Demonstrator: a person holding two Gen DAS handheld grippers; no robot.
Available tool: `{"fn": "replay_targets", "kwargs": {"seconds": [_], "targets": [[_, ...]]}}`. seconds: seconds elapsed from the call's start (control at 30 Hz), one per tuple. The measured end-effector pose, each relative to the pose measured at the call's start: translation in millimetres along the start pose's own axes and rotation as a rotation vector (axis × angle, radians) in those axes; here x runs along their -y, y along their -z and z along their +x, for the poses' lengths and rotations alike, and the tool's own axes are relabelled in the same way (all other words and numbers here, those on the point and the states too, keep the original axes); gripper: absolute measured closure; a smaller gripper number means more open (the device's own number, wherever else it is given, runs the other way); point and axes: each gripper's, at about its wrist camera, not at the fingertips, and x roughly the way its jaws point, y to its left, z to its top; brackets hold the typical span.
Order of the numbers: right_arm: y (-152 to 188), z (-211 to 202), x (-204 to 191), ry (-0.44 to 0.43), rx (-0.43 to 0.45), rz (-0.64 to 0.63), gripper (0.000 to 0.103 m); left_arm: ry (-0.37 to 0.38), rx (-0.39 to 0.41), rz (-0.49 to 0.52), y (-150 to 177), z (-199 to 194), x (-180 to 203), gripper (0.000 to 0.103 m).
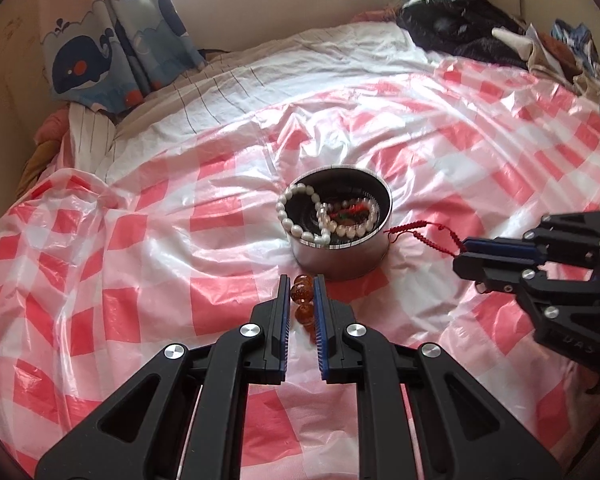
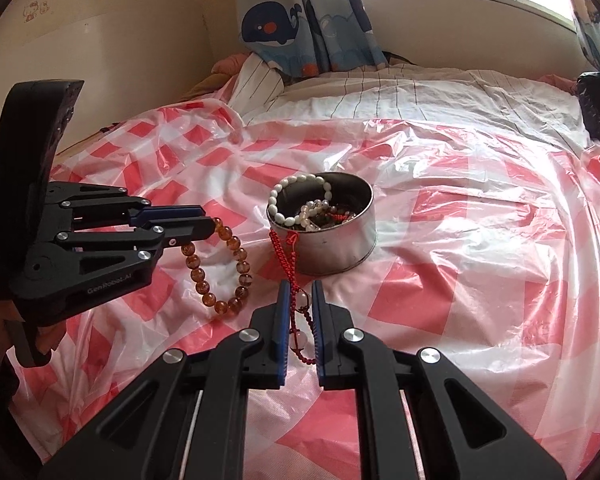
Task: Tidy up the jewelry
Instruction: 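Carry both bracelets over the silver tin and open both grippers to drop them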
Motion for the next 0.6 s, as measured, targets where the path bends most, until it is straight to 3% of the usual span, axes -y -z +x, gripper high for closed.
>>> {"fn": "replay_targets", "kwargs": {"seconds": [0.23,0.6], "targets": [[-6,-5,3,0.033,0.029,0.016,0.092,0.069,0.055,-0.086,-18,-19,-15,0.093],[-12,-10,3,0.031,0.053,0.035,0.092,0.183,0.081,-0.167,-53,-8,-19,0.093]]}}
